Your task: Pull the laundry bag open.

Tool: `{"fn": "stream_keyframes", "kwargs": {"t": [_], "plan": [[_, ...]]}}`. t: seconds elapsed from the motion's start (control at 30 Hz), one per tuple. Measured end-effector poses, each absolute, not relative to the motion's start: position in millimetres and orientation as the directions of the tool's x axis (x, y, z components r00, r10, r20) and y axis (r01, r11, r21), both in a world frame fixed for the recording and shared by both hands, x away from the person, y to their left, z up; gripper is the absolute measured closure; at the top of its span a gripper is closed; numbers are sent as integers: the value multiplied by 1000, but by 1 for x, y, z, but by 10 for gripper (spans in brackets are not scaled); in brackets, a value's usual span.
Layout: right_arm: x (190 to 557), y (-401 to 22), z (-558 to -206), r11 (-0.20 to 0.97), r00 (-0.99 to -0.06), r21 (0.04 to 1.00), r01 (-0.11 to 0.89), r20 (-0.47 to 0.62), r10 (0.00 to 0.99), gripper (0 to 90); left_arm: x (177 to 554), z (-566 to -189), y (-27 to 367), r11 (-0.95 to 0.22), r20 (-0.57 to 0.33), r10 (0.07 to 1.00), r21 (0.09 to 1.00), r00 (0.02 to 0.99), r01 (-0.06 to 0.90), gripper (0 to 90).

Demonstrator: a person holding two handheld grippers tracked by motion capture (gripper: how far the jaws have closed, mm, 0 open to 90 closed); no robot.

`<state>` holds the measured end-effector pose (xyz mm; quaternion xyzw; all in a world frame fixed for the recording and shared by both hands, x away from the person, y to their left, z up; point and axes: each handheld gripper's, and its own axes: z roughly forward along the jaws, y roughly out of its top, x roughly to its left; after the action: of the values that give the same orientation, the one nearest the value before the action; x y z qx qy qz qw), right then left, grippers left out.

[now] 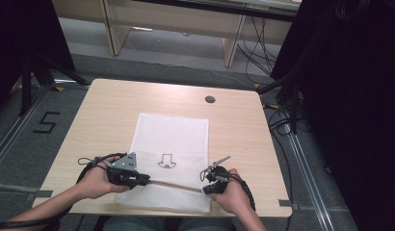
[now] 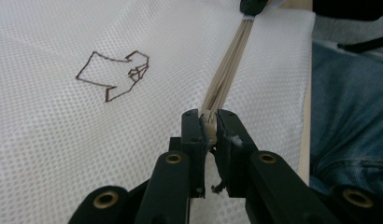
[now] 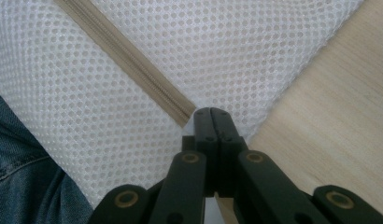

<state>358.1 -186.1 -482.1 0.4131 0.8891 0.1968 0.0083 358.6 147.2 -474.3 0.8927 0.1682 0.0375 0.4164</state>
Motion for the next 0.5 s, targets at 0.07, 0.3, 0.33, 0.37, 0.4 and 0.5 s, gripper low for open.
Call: {"fn": "stream_keyframes", "kwargs": {"t": [0.07,0.3,0.33,0.37,0.4,0.5], "plan": [[358,-186,-482,580,-659,361,730,146,738,900,359,-474,147,-594,-78,333,757,940,273,819],[358,-186,-482,581,-658,356,731,145,739,900,359,-475,149,-591,-85,333,757,939,278,819],[358,-186,-482,582,-659,357,731,145,738,900,359,-475,150,-589,-88,333,758,939,280,818],[358,-186,-482,583,-660,357,730,146,737,900,360,-474,151,-600,-73,331,754,941,270,818],[358,-186,-482,583,-660,358,730,147,737,900,360,-474,153,-590,-85,337,757,938,281,819],[358,-186,-482,586,-665,364,724,144,733,900,360,-474,157,-595,-81,343,753,936,283,819]]}}
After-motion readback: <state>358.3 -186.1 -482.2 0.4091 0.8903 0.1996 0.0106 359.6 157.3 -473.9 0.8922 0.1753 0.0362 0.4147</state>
